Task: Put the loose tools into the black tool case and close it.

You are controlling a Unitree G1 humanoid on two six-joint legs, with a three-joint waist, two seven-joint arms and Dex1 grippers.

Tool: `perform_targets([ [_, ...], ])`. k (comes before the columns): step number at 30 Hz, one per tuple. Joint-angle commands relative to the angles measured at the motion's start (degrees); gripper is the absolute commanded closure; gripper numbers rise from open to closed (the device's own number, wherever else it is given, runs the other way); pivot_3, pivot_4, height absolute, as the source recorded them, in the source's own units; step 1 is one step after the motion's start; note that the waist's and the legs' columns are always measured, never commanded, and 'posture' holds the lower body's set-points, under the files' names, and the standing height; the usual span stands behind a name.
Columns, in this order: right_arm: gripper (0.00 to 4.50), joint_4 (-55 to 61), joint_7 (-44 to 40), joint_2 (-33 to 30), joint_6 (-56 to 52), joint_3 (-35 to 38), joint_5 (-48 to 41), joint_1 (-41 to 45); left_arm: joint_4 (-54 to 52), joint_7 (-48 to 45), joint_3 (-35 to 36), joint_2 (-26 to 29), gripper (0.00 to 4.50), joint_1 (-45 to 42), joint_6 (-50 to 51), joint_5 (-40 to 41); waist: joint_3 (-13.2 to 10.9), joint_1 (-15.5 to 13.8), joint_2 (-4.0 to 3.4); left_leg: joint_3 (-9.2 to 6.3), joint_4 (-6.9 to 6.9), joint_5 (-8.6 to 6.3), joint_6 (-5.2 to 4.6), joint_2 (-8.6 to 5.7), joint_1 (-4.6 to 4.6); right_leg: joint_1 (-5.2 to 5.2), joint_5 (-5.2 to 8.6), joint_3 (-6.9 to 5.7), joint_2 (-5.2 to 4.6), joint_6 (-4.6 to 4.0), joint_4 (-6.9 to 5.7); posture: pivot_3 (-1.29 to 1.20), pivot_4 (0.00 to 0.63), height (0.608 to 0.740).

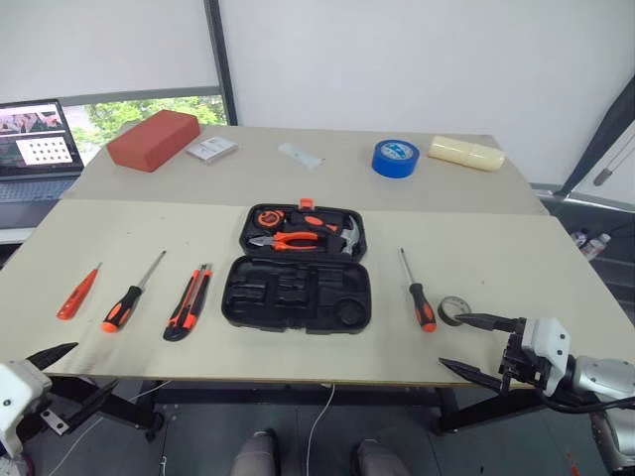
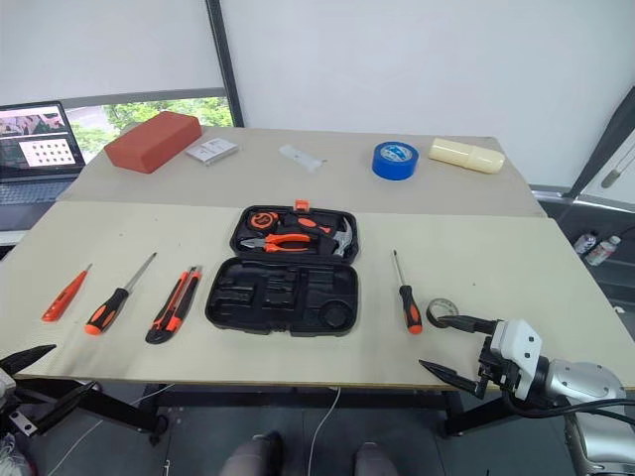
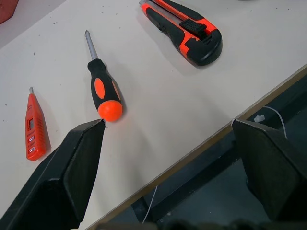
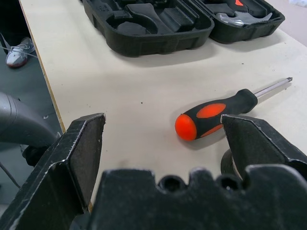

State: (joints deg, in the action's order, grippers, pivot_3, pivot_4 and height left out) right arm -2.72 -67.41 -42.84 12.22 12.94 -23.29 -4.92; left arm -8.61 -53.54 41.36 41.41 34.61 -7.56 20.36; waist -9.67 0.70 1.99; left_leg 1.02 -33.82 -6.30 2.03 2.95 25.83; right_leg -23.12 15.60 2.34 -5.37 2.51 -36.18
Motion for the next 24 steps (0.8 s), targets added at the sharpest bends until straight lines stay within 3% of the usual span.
perform_targets([
  [1, 0.03, 1.8, -0.3, 1.6, 0.1, -0.7, -2.2, 2.3, -4.6, 1.4, 3.5, -2.1, 0.0, 2.6, 6.3, 7.6, 0.0, 0.0, 0.0, 0.0, 0.0, 0.0, 0.0, 0.0, 0.0, 0.0, 0.0, 0.0, 0.0, 0.0, 0.0, 0.0, 0.15, 0.74],
  [4, 0.03, 6.9, -1.5, 4.9, -4.7, -3.2, -8.9, 5.9, -8.9, 7.0, 8.4, -9.3, 0.0, 7.1, 17.0, 19.6, 0.1, 1.4, 0.18, 0.21, -0.02, -0.09, -0.04, 0.25, -0.03, 0.18, -0.05, 0.01, -0.02, 0.01, 0.0, 0.0, 0.15, 0.74],
  [8, 0.03, 11.7, 1.5, 9.3, -6.7, -4.8, -11.2, 10.5, -8.8, 16.3, 12.1, -15.1, 0.0, 8.7, 25.6, 26.2, 0.0, 1.7, 0.18, 0.26, -0.07, -0.13, -0.1, 0.38, -0.21, 0.17, -0.16, -0.06, 0.1, 0.08, -0.19, 0.0, 0.15, 0.74],
  [14, 0.03, 13.7, 2.6, 12.0, -7.5, -6.2, -11.1, 13.7, -9.3, 22.0, 15.5, -14.3, 0.0, 9.9, 35.2, 32.4, 0.2, 0.4, 0.45, 0.27, -0.18, -0.2, 0.01, 0.42, -0.35, -0.02, -0.12, -0.16, 0.11, -0.01, -0.39, 0.0, 0.15, 0.74],
  [18, 0.03, 13.0, 1.3, 12.0, -6.9, -6.5, -10.8, 13.6, -9.7, 23.7, 17.2, -5.8, 0.0, 6.6, 43.2, 37.2, 0.3, -0.3, 0.55, 0.39, -0.2, -0.22, 0.05, 0.54, -0.33, -0.01, -0.15, -0.21, 0.02, -0.08, -0.24, 0.0, 0.15, 0.74],
  [21, 0.03, 11.7, 0.2, 12.1, -5.7, -6.5, -10.1, 13.4, -5.7, 28.8, 15.1, 6.1, 0.0, -2.4, 51.8, 37.5, 0.3, -0.9, 0.5, 0.65, -0.17, -0.22, 0.06, 0.88, -0.28, 0.0, -0.29, -0.42, 0.06, -0.3, -0.09, 0.0, 0.15, 0.74],
  [24, 0.03, 9.6, -0.4, 12.8, -3.8, -6.7, -9.1, 13.6, 4.1, 30.9, 5.0, 16.5, 0.0, -16.4, 59.8, 34.1, 0.3, -1.1, 0.45, 0.78, -0.13, -0.23, 0.07, 0.97, -0.3, -0.01, -0.39, -0.52, 0.07, -0.44, -0.06, 0.0, 0.15, 0.74],
])
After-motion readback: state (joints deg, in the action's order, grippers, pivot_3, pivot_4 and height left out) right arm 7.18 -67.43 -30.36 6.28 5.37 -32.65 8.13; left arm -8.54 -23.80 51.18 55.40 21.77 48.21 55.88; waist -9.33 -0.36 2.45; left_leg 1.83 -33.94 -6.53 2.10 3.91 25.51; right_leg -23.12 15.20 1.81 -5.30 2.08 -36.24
